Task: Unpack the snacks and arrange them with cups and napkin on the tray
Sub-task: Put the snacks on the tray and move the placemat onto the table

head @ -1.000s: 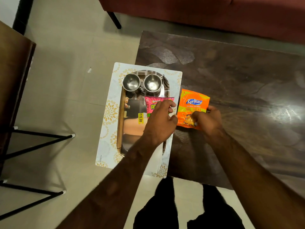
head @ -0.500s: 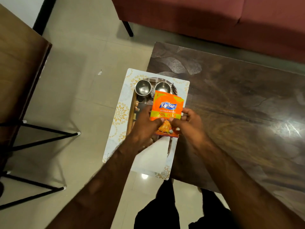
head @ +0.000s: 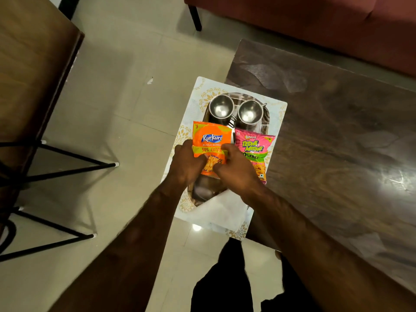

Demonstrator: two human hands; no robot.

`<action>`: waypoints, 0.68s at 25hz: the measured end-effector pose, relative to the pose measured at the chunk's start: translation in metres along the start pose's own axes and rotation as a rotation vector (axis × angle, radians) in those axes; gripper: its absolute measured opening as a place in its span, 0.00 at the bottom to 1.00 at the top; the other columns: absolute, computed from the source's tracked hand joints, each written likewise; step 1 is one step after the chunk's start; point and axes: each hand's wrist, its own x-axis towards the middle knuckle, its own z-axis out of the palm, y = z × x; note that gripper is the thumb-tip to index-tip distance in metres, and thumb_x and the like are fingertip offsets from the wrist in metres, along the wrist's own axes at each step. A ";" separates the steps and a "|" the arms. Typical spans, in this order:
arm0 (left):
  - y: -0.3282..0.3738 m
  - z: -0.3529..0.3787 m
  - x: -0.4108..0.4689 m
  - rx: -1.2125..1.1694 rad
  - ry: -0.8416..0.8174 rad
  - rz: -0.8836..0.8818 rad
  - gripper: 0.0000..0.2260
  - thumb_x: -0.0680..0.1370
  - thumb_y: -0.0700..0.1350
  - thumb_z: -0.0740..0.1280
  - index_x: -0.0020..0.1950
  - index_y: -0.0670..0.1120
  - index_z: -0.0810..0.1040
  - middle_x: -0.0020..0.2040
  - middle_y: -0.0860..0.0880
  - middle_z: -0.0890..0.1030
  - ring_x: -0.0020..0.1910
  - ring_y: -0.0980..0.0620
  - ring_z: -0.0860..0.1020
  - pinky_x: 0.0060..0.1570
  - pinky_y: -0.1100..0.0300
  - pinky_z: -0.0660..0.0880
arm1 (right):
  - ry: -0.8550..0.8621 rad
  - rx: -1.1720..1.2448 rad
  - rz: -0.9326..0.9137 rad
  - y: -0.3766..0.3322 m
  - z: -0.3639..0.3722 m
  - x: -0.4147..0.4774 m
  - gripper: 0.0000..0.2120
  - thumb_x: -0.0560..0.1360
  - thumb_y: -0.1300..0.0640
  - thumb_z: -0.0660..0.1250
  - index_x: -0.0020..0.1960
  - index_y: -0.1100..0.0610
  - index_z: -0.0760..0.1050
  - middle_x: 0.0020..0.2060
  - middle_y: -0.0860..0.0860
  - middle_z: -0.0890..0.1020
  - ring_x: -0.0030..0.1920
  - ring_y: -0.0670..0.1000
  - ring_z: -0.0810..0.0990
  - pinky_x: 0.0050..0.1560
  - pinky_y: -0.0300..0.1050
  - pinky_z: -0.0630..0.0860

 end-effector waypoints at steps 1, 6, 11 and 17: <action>0.001 0.002 0.002 0.022 0.007 -0.006 0.21 0.74 0.46 0.69 0.68 0.47 0.74 0.62 0.42 0.76 0.59 0.41 0.79 0.61 0.42 0.77 | 0.012 -0.033 -0.015 0.000 -0.001 -0.001 0.31 0.74 0.61 0.69 0.76 0.54 0.68 0.65 0.55 0.81 0.63 0.57 0.81 0.63 0.52 0.77; -0.004 0.000 0.012 0.066 -0.024 -0.007 0.24 0.76 0.45 0.70 0.72 0.47 0.71 0.64 0.40 0.74 0.61 0.41 0.78 0.60 0.42 0.78 | 0.094 -0.024 -0.090 0.015 -0.027 -0.019 0.23 0.75 0.64 0.70 0.69 0.54 0.77 0.64 0.52 0.79 0.61 0.54 0.81 0.63 0.56 0.79; -0.015 -0.014 0.020 -0.001 0.060 -0.076 0.22 0.80 0.45 0.66 0.73 0.45 0.70 0.65 0.41 0.76 0.55 0.48 0.77 0.49 0.58 0.74 | 0.395 0.172 0.113 0.047 -0.079 -0.002 0.12 0.77 0.64 0.65 0.57 0.53 0.80 0.51 0.52 0.85 0.50 0.51 0.86 0.49 0.51 0.83; -0.024 -0.018 0.025 -0.079 -0.013 -0.129 0.16 0.83 0.39 0.58 0.70 0.43 0.73 0.66 0.41 0.78 0.54 0.45 0.78 0.47 0.59 0.74 | 0.134 0.467 0.401 0.077 -0.088 0.043 0.13 0.79 0.66 0.64 0.60 0.53 0.75 0.46 0.53 0.83 0.42 0.49 0.82 0.56 0.54 0.80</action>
